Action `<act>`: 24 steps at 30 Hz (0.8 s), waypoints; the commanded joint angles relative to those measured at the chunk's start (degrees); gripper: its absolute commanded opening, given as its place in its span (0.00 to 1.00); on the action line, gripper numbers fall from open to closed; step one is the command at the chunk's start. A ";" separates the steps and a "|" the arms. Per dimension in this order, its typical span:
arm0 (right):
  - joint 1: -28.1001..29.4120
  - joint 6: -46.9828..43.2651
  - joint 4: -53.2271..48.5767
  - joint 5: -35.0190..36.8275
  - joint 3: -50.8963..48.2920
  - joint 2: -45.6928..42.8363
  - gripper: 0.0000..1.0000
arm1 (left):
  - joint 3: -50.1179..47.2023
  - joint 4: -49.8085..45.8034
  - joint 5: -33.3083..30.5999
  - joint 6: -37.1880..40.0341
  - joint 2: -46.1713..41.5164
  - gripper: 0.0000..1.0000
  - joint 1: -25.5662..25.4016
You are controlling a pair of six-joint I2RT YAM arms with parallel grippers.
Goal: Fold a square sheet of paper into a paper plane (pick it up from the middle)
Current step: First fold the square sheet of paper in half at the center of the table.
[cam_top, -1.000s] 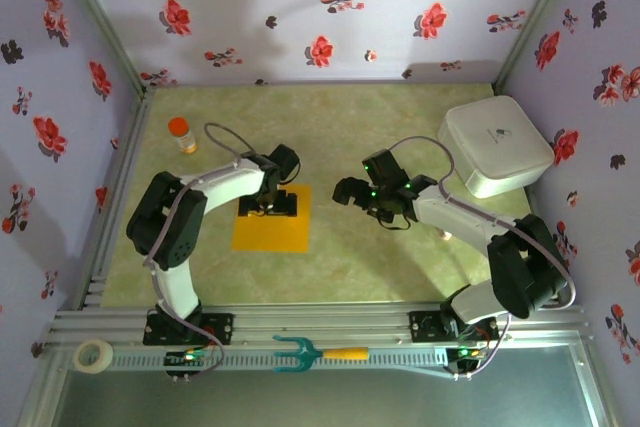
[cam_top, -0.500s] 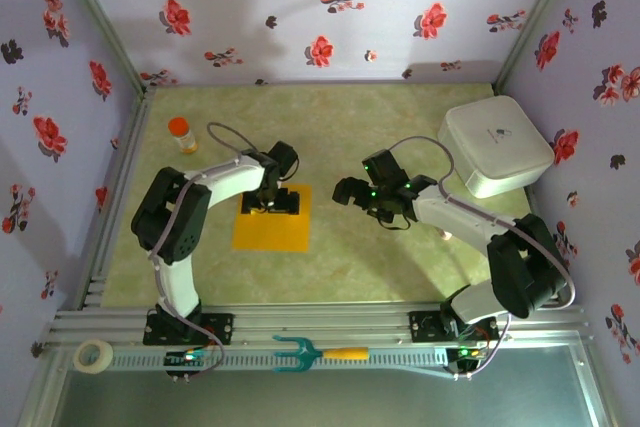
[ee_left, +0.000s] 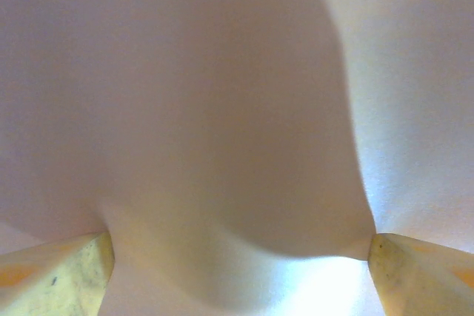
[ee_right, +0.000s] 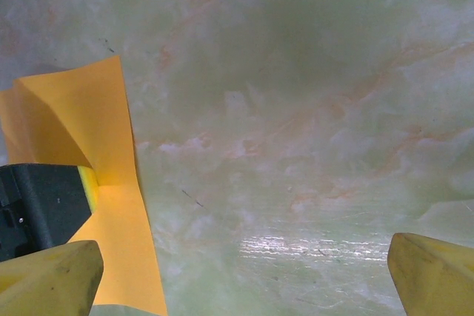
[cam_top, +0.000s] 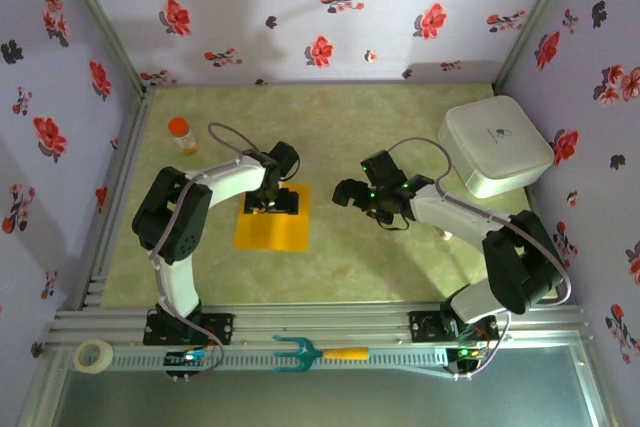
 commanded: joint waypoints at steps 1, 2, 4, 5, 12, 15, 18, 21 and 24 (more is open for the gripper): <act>0.16 -0.03 -0.24 0.80 1.16 0.32 0.99 | -1.97 -1.15 -0.62 0.12 1.87 0.82 -0.33; 0.16 0.09 -0.39 1.02 1.07 0.15 0.99 | -1.97 -1.05 -0.56 0.04 1.48 0.80 -0.41; 0.14 0.25 -0.43 1.84 0.90 -0.32 0.99 | -1.88 -0.79 -0.53 -0.07 0.54 0.73 -0.59; 0.15 0.27 -0.54 2.28 0.89 -0.56 0.99 | -1.93 -0.79 -0.49 -0.15 0.12 0.70 -0.67; 0.16 -0.62 -2.02 9.44 0.32 -4.94 0.99 | -1.68 0.40 -0.20 -1.28 -2.78 0.51 -1.10; 0.16 -0.81 -3.54 14.99 0.49 -7.54 0.99 | -1.79 1.33 0.07 -2.18 -3.98 0.41 -1.16; 0.15 -0.79 -3.54 18.04 -0.49 -10.61 0.99 | -1.73 2.14 0.62 -3.13 -5.17 0.40 -1.42; 0.07 -0.07 -1.74 21.05 -3.33 -14.07 0.99 | -1.62 3.20 2.21 -4.13 -6.45 0.38 -1.67; -0.11 0.98 2.03 22.85 -7.70 -18.52 0.99 | -0.99 3.64 3.22 -5.81 -7.71 0.38 -1.93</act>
